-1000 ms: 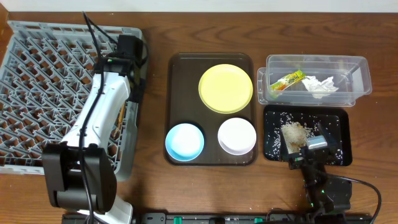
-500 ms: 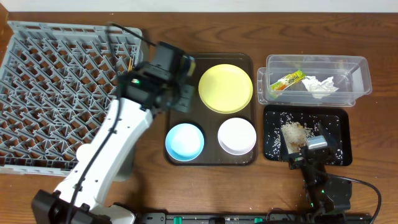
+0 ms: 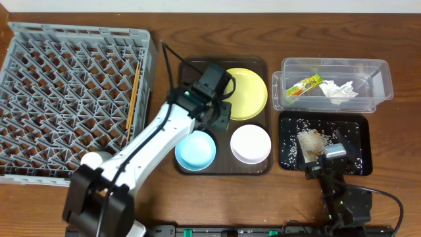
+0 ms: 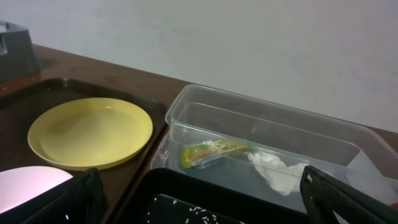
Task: Sort waste into correct bins and load items into the dishwasher
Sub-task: 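Reach the left gripper to the white bowl and grasp its rim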
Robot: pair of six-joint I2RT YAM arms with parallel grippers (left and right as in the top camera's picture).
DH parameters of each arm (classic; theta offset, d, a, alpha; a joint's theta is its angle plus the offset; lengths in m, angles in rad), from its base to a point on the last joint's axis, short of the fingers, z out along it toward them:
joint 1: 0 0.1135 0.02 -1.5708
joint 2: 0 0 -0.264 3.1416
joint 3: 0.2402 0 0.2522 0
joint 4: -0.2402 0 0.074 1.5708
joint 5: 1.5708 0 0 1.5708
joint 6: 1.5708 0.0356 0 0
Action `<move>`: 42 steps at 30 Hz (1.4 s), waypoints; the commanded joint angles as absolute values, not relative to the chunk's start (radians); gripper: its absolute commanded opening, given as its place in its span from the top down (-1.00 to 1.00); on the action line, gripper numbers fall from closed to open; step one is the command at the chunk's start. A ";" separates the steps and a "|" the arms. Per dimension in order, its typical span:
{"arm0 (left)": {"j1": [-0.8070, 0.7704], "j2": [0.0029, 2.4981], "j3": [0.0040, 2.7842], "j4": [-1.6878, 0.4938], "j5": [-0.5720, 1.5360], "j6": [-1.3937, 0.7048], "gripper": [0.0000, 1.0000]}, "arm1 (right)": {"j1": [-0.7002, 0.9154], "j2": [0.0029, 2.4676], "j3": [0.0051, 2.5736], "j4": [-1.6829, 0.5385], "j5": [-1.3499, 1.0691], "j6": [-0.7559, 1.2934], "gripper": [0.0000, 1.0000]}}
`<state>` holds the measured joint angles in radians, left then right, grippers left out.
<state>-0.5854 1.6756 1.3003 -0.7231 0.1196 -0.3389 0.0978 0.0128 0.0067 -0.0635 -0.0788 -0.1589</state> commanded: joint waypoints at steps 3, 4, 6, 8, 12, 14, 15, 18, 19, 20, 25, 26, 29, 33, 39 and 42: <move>-0.585 1.720 1.299 -0.713 0.151 -0.428 -0.03 | 0.092 0.012 0.006 -0.068 -0.080 -0.166 -0.98; -0.587 1.720 1.299 -0.717 0.178 -0.428 -0.04 | 0.092 0.012 0.006 -0.068 -0.080 -0.166 -0.99; -0.594 1.720 1.299 -0.726 0.205 -0.428 -0.03 | 0.092 0.012 0.006 -0.068 -0.080 -0.166 -0.98; -0.609 1.721 1.298 -0.751 0.210 -0.428 -0.04 | 0.092 0.012 0.006 -0.068 -0.080 -0.166 -0.98; -0.653 1.723 1.248 -0.738 0.195 -0.428 -0.04 | 0.092 0.012 0.006 -0.068 -0.080 -0.166 -0.98; -0.669 1.728 1.215 -0.701 0.178 -0.428 -0.04 | 0.092 0.012 0.006 -0.068 -0.080 -0.166 -0.98; -0.676 1.729 1.198 -0.675 0.179 -0.428 -0.03 | 0.092 0.012 0.006 -0.068 -0.080 -0.166 -0.99; -0.701 1.739 1.145 -0.615 0.179 -0.429 -0.02 | 0.092 0.012 0.006 -0.068 -0.080 -0.166 -0.99; -0.708 1.742 1.134 -0.603 0.179 -0.429 -0.02 | 0.092 0.012 0.006 -0.068 -0.080 -0.166 -0.99; -0.715 1.746 1.122 -0.587 0.179 -0.430 -0.01 | 0.092 0.012 0.006 -0.068 -0.080 -0.166 -0.98; -0.737 1.774 1.114 -0.548 0.183 -0.450 0.19 | 0.092 0.012 0.006 -0.068 -0.080 -0.166 -0.99; -0.743 1.792 1.114 -0.531 0.183 -0.450 0.23 | 0.092 0.012 0.006 -0.068 -0.080 -0.166 -0.99; -0.754 1.834 1.114 -0.508 0.184 -0.451 0.37 | 0.092 0.012 0.006 -0.068 -0.080 -0.166 -0.98; -0.754 1.867 1.116 -0.499 0.199 -0.451 0.86 | 0.092 0.012 0.006 -0.068 -0.080 -0.166 -0.99; -0.723 1.774 1.183 -0.538 0.191 -0.429 0.88 | 0.092 0.012 0.006 -0.068 -0.080 -0.166 -0.99; -0.701 1.694 1.233 -0.585 0.165 -0.358 0.88 | 0.092 0.012 0.006 -0.068 -0.080 -0.166 -0.99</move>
<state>-0.7258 1.8004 1.1515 -0.5655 0.1982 -0.4244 0.0978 0.0128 0.0067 -0.0639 -0.0788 -0.1593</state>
